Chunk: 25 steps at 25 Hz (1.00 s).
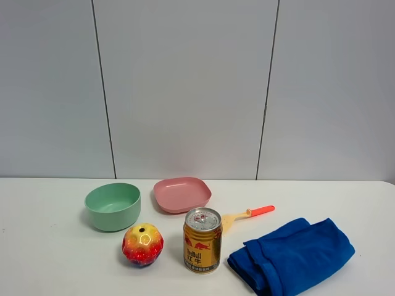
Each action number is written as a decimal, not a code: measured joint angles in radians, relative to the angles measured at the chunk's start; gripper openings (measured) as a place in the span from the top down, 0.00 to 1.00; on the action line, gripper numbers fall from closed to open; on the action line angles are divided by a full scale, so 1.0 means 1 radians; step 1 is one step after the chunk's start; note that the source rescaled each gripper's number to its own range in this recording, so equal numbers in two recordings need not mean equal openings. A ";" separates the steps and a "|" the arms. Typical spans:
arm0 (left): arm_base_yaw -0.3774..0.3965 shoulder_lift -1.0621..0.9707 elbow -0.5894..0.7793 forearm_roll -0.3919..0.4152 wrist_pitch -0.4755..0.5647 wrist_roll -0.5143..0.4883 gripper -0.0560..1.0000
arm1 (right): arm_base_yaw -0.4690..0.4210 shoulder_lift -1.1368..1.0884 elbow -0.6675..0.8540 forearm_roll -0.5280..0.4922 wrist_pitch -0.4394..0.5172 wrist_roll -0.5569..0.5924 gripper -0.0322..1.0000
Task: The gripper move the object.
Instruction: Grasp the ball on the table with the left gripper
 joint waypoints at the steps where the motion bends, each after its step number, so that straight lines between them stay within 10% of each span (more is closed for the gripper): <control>1: 0.000 0.000 0.000 0.000 0.000 0.000 0.38 | 0.000 0.000 0.000 0.000 0.000 0.000 0.00; 15: 0.000 0.000 -0.008 -0.009 0.002 0.019 0.38 | 0.000 0.000 0.000 0.000 0.000 0.000 0.00; 25: 0.000 0.331 -0.388 -0.337 0.010 0.418 0.38 | 0.000 0.000 0.000 0.000 0.000 0.000 0.00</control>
